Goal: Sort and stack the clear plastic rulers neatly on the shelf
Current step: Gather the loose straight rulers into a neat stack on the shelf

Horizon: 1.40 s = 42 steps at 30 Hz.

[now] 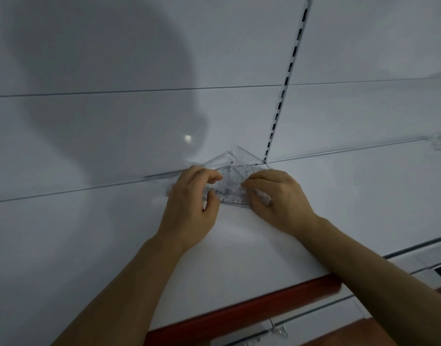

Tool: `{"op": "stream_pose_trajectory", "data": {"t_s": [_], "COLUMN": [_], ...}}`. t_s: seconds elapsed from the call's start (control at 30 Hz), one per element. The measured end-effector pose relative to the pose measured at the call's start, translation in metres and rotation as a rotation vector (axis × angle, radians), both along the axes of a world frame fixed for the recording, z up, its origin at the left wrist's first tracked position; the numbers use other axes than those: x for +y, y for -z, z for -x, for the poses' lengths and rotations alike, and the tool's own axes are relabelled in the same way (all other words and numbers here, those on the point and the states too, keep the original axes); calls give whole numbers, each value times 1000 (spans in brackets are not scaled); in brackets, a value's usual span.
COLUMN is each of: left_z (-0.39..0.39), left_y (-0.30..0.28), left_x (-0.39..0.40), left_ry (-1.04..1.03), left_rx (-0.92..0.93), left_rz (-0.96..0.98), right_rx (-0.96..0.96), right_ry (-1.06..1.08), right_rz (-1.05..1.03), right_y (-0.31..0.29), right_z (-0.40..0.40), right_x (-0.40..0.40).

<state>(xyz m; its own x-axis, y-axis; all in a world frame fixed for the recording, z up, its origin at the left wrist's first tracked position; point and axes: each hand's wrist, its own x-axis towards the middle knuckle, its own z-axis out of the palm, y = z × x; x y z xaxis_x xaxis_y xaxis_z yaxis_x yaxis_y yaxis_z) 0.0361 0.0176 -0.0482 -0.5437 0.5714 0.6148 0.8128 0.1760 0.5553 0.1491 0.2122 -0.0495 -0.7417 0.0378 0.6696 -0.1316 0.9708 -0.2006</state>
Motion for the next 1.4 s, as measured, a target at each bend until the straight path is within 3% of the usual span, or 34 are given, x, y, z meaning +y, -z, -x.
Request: {"op": "stream_pose_trajectory", "data": {"t_s": [0.17,0.37,0.47,0.53,0.63,0.8,1.0,1.17,1.27,1.4], "left_z": [0,-11,-11,-6,1,1,0,-4,-5,-7], "left_y": [0,-7,-5,-4,-2,-2,-2,-3,-5,-7], "left_x": [0,0,1,-1,-3,-1,-4,-3,-2,2], "left_ry": [23,156,22,-106,-208,-192,-133,-42,-42,-73], "left_rx": [-30,-46,-63,-112,-160,-121,-75,-49,-19,23], "left_rz": [-2,61,-2,-68,-116,-127,-117,-93,-87,-80], "right_rx": [153,-58,3,-90,-397,-201,59,111,56,-169], "right_ry": [84,-136,-53,65,157,106,160,272,205,-13], "right_rz": [104,409,462,364,46,-87,51,449,322,124], "right_y": [-11,-41,-35,-28,-11,4,-1,-11,-13,-16], "right_z": [-4,-8,2,8,10,9,3,3,2,-2], "right_x": [1,-29,-36,-23,-11,-5,-7,-6,1,13]}}
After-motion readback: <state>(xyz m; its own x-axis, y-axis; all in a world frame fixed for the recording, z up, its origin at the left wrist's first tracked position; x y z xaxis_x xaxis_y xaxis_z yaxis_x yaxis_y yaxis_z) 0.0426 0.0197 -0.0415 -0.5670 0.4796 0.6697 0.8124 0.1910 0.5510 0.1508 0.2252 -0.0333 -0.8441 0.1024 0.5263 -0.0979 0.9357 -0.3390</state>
